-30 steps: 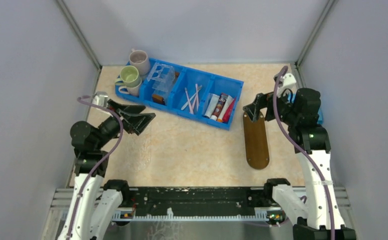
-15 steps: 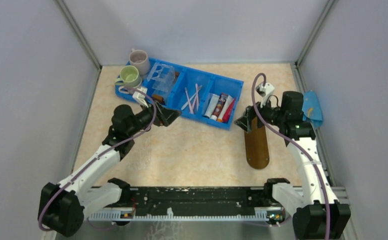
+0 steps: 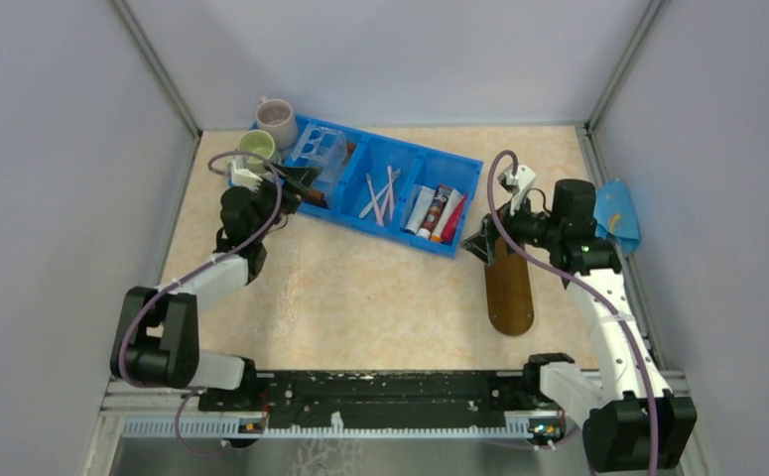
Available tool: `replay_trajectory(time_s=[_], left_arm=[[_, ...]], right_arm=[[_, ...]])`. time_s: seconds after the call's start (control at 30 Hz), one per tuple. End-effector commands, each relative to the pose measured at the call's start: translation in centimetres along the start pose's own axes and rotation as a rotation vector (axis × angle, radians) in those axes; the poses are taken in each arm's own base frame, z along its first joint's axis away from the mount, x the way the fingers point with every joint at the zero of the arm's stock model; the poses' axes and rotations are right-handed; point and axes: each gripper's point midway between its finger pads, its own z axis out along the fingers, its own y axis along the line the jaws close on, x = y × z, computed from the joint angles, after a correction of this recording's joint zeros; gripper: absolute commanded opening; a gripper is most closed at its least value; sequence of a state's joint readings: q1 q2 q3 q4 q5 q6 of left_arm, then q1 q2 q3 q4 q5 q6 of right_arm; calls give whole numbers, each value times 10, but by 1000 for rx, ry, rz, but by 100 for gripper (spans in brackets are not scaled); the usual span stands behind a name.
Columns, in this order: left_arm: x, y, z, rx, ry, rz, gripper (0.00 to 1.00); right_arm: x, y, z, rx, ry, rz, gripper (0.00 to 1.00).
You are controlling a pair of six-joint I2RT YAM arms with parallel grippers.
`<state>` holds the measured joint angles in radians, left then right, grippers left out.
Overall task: Prepare toiletry sets of a toothbrush and toothpaste on the tray
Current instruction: Pick up the toothpaste holder from the storage box.
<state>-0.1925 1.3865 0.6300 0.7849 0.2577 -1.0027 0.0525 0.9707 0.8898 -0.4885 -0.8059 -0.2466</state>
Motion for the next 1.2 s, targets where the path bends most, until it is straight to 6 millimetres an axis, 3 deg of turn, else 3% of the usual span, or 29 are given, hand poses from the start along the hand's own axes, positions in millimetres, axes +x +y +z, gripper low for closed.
replay_trajectory(time_s=[0.0, 0.13, 0.57, 0.9, 1.17], left_arm=[[-40, 13, 14, -166, -154, -136, 89], [-49, 47, 22, -376, -191, -167, 88], [-47, 66, 66, -361, -172, -185, 75], [-47, 78, 96, -301, -182, -188, 58], [-47, 83, 110, -274, -187, -176, 50]], right_arm=[[-15, -3, 2, 0, -47, -87, 99], [-14, -4, 4, 3, -47, -90, 99], [-10, -9, 7, 23, -31, -88, 99], [-10, -3, 8, -8, -32, -86, 99], [-10, -1, 10, -18, -27, -86, 99]])
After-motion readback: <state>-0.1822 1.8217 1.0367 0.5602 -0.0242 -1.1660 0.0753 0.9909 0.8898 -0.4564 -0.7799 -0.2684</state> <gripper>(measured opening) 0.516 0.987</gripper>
